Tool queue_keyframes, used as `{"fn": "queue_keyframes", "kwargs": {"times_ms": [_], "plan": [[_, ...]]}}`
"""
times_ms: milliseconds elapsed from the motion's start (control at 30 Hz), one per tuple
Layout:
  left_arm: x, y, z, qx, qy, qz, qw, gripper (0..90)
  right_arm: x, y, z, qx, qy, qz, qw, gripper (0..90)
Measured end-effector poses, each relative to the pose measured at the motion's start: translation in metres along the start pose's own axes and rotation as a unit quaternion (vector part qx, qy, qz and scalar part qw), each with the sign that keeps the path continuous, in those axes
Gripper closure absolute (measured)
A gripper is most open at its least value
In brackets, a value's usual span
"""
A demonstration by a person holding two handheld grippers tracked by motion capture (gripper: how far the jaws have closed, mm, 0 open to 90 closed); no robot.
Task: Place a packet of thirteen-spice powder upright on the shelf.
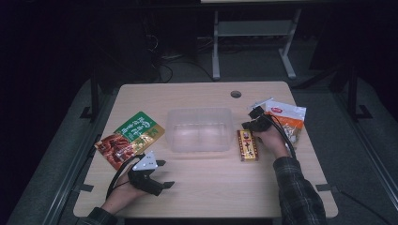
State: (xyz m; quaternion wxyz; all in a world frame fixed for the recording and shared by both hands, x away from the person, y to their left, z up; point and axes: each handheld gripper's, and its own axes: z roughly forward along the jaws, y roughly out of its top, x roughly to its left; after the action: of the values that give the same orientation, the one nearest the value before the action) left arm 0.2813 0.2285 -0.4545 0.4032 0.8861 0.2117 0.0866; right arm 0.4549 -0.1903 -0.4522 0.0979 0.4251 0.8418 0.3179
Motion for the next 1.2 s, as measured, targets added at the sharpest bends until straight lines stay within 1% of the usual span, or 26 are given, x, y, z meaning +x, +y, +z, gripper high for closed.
{"fn": "queue_keyframes", "kwargs": {"times_ms": [33, 67, 100, 167, 200, 233, 267, 300, 333, 467, 500, 567, 667, 700, 733, 767, 833, 867, 900, 967, 1000, 1033, 1067, 1100, 1167, 1200], "plan": [[-0.001, 0.0, 0.0, -0.001, -0.001, -0.002, 1.0, 15.1, 0.004, -0.003, -0.003, 0.006, 0.0, -0.011, 0.9999, 90.0], [-0.001, 0.0, 0.0, -0.001, -0.001, -0.002, 1.0, 15.1, 0.004, -0.003, -0.003, 0.006, 0.0, -0.011, 0.9999, 90.0], [-0.001, 0.0, 0.0, 0.0, -0.002, -0.001, 1.0, 15.1, 0.008, -0.006, -0.006, 0.009, 0.002, -0.02, 0.9998, 90.0], [-0.001, 0.0, 0.0, 0.003, -0.002, 0.001, 1.0, 15.1, 0.011, -0.009, -0.008, 0.013, 0.005, -0.028, 0.9995, 90.0], [-0.001, 0.0, 0.0, 0.003, -0.002, 0.001, 1.0, 15.1, 0.011, -0.009, -0.008, 0.013, 0.005, -0.028, 0.9995, 90.0], [-0.002, 0.0, 0.001, 0.004, 0.0, 0.0, 1.0, 15.1, 0.015, -0.013, -0.012, 0.021, 0.01, -0.034, 0.9991, 90.0], [-0.002, 0.0, 0.001, 0.004, 0.0, 0.0, 1.0, 15.1, 0.015, -0.013, -0.012, 0.021, 0.01, -0.034, 0.9991, 90.0], [-0.002, 0.0, 0.001, 0.004, 0.0, 0.0, 1.0, 15.1, 0.02, -0.017, -0.015, 0.024, 0.011, -0.042, 0.9988, 90.0], [-0.002, 0.0, 0.001, 0.004, 0.0, 0.0, 1.0, 15.1, 0.02, -0.017, -0.015, 0.024, 0.011, -0.042, 0.9988, 90.0], [-0.002, 0.001, 0.002, 0.004, 0.0, 0.002, 1.0, 15.1, 0.027, -0.026, -0.023, 0.037, 0.016, -0.053, 0.9978, 90.0], [-0.003, 0.001, 0.001, 0.006, -0.001, 0.003, 1.0, 15.1, 0.029, -0.028, -0.025, 0.035, 0.016, -0.056, 0.9977, 90.0], [-0.004, 0.001, 0.001, 0.006, -0.002, 0.002, 1.0, 15.1, 0.032, -0.033, -0.028, 0.037, 0.022, -0.054, 0.9976, 90.0], [-0.005, 0.0, 0.001, 0.006, -0.002, 0.002, 1.0, 15.1, 0.034, -0.038, -0.03, 0.048, 0.026, -0.06, 0.9967, 90.0], [-0.005, 0.0, 0.001, 0.006, -0.002, 0.002, 1.0, 15.1, 0.034, -0.038, -0.03, 0.048, 0.026, -0.06, 0.9967, 90.0], [-0.005, 0.0, 0.001, 0.007, -0.003, 0.003, 1.0, 15.1, 0.035, -0.043, -0.033, 0.044, 0.028, -0.062, 0.9967, 90.0], [-0.005, 0.0, 0.001, 0.007, -0.003, 0.003, 1.0, 15.1, 0.036, -0.045, -0.034, 0.046, 0.028, -0.058, 0.9969, 90.0], [-0.005, 0.0, 0.001, 0.007, -0.003, 0.004, 1.0, 15.1, 0.036, -0.047, -0.036, 0.043, 0.027, -0.058, 0.997, 90.0], [-0.006, 0.0, 0.0, 0.007, -0.003, 0.003, 1.0, 15.1, 0.037, -0.049, -0.037, 0.046, 0.031, -0.056, 0.9969, 90.0], [-0.006, 0.0, 0.0, 0.007, -0.004, 0.003, 1.0, 15.1, 0.038, -0.053, -0.042, 0.041, 0.031, -0.058, 0.997, 90.0], [-0.006, 0.0, 0.0, 0.007, -0.004, 0.003, 1.0, 15.1, 0.039, -0.054, -0.043, 0.042, 0.031, -0.056, 0.9971, 90.0], [-0.006, 0.0, 0.0, 0.008, -0.002, 0.003, 1.0, 15.1, 0.04, -0.058, -0.046, 0.041, 0.03, -0.056, 0.9971, 90.0], [-0.006, 0.0, 0.0, 0.008, -0.002, 0.004, 1.0, 15.1, 0.041, -0.06, -0.048, 0.043, 0.034, -0.056, 0.9969, 90.0], [-0.006, 0.0, 0.0, 0.007, -0.001, 0.003, 1.0, 15.1, 0.041, -0.062, -0.048, 0.038, 0.033, -0.058, 0.997, 90.0], [-0.006, 0.0, -0.001, 0.007, -0.001, 0.003, 1.0, 15.1, 0.041, -0.063, -0.05, 0.036, 0.026, -0.06, 0.9972, 90.0], [-0.007, 0.0, -0.001, 0.006, -0.001, 0.002, 1.0, 15.1, 0.041, -0.065, -0.06, 0.019, 0.025, -0.053, 0.9981, 90.0], [-0.007, 0.0, -0.002, 0.005, 0.0, 0.004, 1.0, 15.1, 0.041, -0.066, -0.067, 0.01, 0.023, -0.053, 0.9983, 90.0]]}}
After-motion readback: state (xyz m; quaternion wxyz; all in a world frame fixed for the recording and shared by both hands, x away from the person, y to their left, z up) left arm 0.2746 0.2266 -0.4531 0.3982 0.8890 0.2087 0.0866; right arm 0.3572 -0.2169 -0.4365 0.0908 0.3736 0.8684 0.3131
